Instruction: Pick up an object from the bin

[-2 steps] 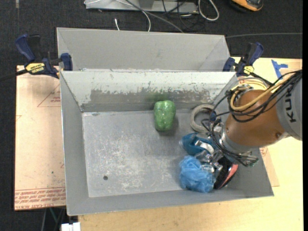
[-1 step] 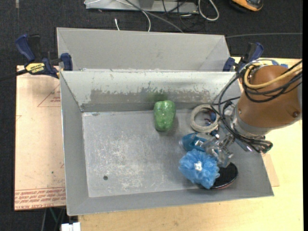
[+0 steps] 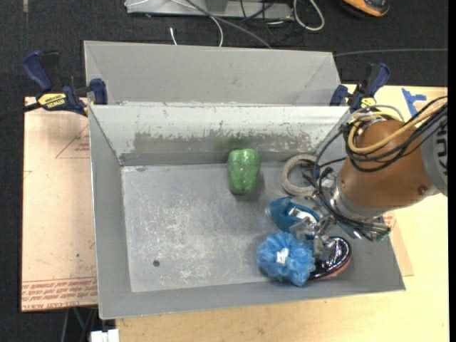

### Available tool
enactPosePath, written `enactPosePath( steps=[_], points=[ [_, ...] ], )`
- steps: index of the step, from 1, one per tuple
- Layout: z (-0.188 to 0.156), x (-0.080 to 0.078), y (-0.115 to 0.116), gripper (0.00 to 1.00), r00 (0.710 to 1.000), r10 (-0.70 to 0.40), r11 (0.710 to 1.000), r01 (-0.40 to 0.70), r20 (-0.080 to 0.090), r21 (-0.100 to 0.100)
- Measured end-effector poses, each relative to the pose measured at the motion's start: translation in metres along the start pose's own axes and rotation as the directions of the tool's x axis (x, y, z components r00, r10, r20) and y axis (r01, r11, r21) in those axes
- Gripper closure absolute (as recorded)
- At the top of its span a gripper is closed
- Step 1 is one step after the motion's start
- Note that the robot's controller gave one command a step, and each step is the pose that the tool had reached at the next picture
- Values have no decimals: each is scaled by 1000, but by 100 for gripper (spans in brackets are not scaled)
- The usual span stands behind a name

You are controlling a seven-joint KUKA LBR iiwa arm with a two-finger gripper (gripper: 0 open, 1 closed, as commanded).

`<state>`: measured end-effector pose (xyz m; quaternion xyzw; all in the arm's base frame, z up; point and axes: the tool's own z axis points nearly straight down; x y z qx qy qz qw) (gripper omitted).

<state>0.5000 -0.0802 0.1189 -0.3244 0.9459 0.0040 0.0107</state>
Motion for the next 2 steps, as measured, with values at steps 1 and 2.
enactPosePath(
  steps=[1,2],
  points=[
    [-34,-19,29,100,997,75,997,-75,1,2],
    [-34,-19,29,100,997,75,997,-75,1,2]
  ],
)
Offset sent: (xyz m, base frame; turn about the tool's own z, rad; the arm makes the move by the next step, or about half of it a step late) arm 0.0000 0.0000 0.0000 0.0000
